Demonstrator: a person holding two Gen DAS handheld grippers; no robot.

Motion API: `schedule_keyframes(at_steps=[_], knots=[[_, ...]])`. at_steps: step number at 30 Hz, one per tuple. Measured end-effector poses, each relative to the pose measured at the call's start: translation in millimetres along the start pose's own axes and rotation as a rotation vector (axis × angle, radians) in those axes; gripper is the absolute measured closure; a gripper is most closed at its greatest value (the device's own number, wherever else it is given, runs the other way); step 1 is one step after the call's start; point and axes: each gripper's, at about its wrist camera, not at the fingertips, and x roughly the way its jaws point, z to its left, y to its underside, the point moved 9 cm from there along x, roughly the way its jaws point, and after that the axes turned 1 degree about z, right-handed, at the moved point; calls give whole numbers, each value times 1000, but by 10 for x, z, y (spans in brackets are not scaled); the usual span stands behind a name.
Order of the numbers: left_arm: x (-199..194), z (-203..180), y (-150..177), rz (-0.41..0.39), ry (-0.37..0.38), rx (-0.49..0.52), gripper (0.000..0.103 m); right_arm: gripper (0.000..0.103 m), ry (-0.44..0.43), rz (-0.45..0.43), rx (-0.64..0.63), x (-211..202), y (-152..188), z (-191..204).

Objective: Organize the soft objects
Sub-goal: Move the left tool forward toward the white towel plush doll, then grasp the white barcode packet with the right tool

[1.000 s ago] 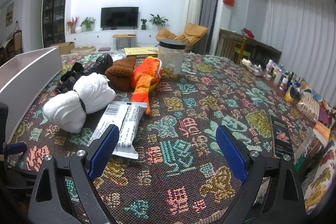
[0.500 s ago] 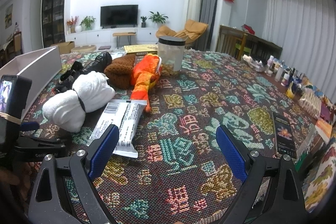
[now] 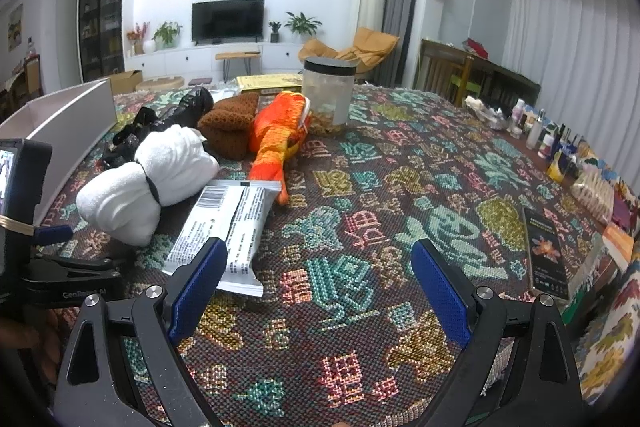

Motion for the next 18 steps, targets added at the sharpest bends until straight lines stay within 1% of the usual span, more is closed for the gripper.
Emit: schedule_keyframes(at_steps=[13,15,18], knots=[[-1,0,1,0,1,0,0,8,-2,46,-16,92,46,40],[0,0,4,2,2,3,0,8,-14,55,-1,115,52,18],[-22,-17,38,7,10,15,0,8,-41,72,57,154,70,-71]])
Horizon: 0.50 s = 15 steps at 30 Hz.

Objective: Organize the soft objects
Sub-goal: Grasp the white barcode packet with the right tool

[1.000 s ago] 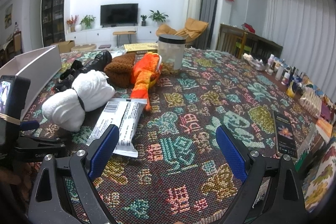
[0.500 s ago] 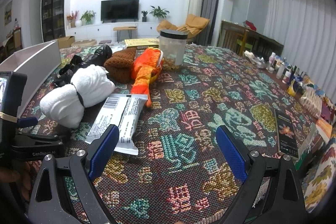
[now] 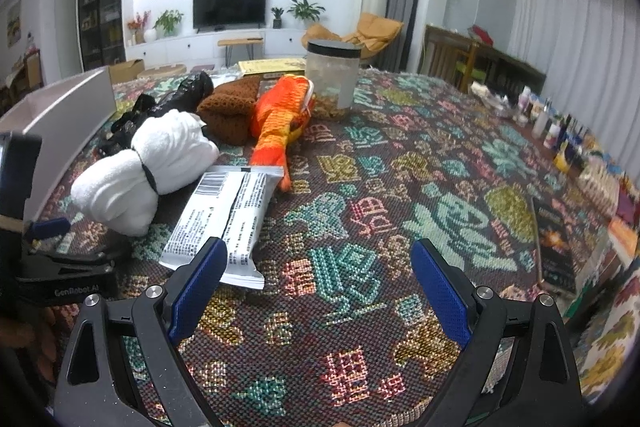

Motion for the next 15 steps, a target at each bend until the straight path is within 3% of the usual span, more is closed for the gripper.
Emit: schedule_keyframes(at_steps=[6,15], knots=[[-31,-11,41,-6,5,5,0,8,-35,59,112,116,60,-161],[-47,-22,43,-9,3,1,0,8,-91,130,75,203,125,-16]])
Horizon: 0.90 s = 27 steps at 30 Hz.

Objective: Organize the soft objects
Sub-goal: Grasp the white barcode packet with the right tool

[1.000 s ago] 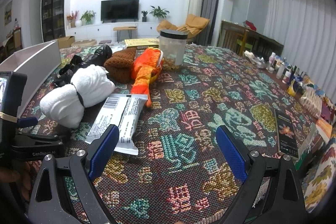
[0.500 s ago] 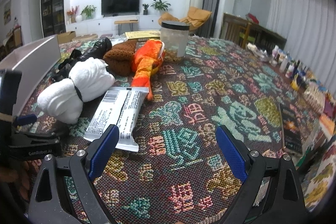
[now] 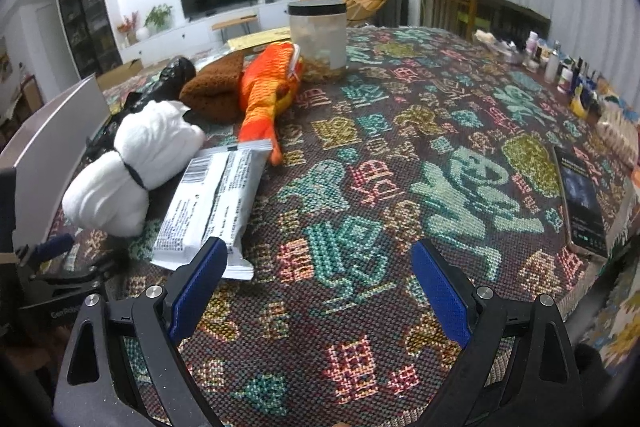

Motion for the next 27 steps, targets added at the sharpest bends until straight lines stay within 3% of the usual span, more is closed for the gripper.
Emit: schedule_keyframes(at_steps=[5,10,15,19,27], knots=[[2,2,-1,-1,0,-1,0,8,-160,125,29,281,-76,185],[1,1,1,-1,1,-1,0,8,-188,194,-25,526,-229,522],[3,3,1,-2,1,-1,0,7,-148,300,-92,819,-121,772],[8,7,-7,-2,1,-2,0,8,-54,262,-233,848,-98,904],[9,8,-5,-2,1,-2,0,11,-61,229,-203,780,-70,792]])
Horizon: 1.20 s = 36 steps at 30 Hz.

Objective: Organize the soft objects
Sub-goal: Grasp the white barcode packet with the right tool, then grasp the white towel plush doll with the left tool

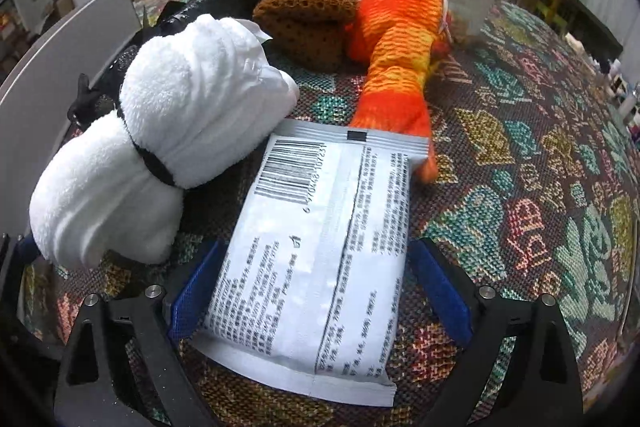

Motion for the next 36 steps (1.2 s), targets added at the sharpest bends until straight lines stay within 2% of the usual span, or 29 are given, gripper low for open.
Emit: schedule_keyframes(at_steps=[1,3,5,12,15,21,26,29,36], knots=[[-1,-1,0,0,0,0,0,12,0,-3,5,-25,9,3],[-1,0,1,0,0,0,0,30,-2,-22,6,-99,67,17],[-1,0,3,0,0,1,0,31,-5,-32,8,-150,148,39],[0,-6,7,-1,0,1,0,31,-7,-56,127,-295,353,-276],[0,-5,8,-1,0,1,0,31,68,-74,218,-268,294,-628],[-1,-8,12,-1,0,1,0,28,172,-132,321,-153,133,-1216],[-1,-7,12,-1,0,1,0,24,220,-139,311,-136,119,-1229],[2,-1,6,-1,0,1,0,19,204,-139,326,-154,140,-1221],[-6,-10,15,-1,4,6,0,18,218,-136,313,-182,202,-1174]])
